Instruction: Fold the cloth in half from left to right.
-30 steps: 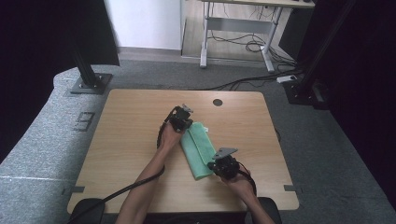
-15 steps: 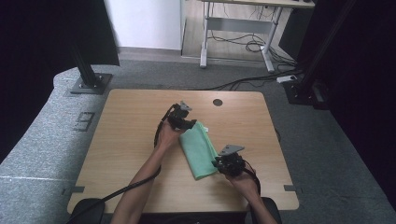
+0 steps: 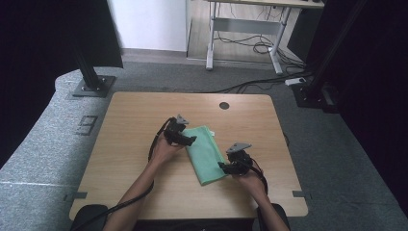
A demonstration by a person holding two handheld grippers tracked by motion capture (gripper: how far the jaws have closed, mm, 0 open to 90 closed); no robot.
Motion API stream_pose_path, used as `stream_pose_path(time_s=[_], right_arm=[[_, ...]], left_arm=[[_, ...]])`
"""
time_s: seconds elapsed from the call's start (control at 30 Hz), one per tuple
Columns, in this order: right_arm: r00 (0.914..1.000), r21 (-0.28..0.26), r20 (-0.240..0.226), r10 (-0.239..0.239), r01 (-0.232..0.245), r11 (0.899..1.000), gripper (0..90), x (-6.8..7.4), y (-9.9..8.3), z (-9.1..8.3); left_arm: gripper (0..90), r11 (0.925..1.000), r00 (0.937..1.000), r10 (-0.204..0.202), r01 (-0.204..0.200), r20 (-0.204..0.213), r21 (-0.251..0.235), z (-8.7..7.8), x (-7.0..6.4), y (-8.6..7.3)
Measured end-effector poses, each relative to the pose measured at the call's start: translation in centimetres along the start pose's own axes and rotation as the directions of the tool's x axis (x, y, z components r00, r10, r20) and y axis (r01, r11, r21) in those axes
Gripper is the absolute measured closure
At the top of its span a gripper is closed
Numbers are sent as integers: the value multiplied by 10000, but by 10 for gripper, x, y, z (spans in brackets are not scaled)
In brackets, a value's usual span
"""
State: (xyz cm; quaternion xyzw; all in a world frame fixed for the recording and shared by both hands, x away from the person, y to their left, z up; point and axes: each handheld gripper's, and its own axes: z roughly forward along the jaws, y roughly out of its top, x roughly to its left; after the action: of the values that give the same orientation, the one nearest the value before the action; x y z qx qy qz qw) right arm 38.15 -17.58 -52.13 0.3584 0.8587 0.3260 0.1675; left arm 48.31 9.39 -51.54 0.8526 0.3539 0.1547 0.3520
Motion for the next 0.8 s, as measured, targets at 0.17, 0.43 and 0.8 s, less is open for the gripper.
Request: stream_pose_path(time_s=[0.17, 0.43, 0.8], right_arm=[[9996, 466, 204, 179, -188, 9987, 477, -10, -11, 7], [9988, 388, 151, 472, -478, 9981, 462, -15, -14, 8], [9984, 396, -249, 515, -505, 9979, 435, -10, -17, 7]], left_arm=[[149, 10000, 10000, 5, -5, 81, 50, -2, -6, -11], [139, 10000, 9995, 27, -27, 330, 2, -9, -21, -24], [129, 9990, 10000, -22, 24, -62, 453, 4, -22, -36]])
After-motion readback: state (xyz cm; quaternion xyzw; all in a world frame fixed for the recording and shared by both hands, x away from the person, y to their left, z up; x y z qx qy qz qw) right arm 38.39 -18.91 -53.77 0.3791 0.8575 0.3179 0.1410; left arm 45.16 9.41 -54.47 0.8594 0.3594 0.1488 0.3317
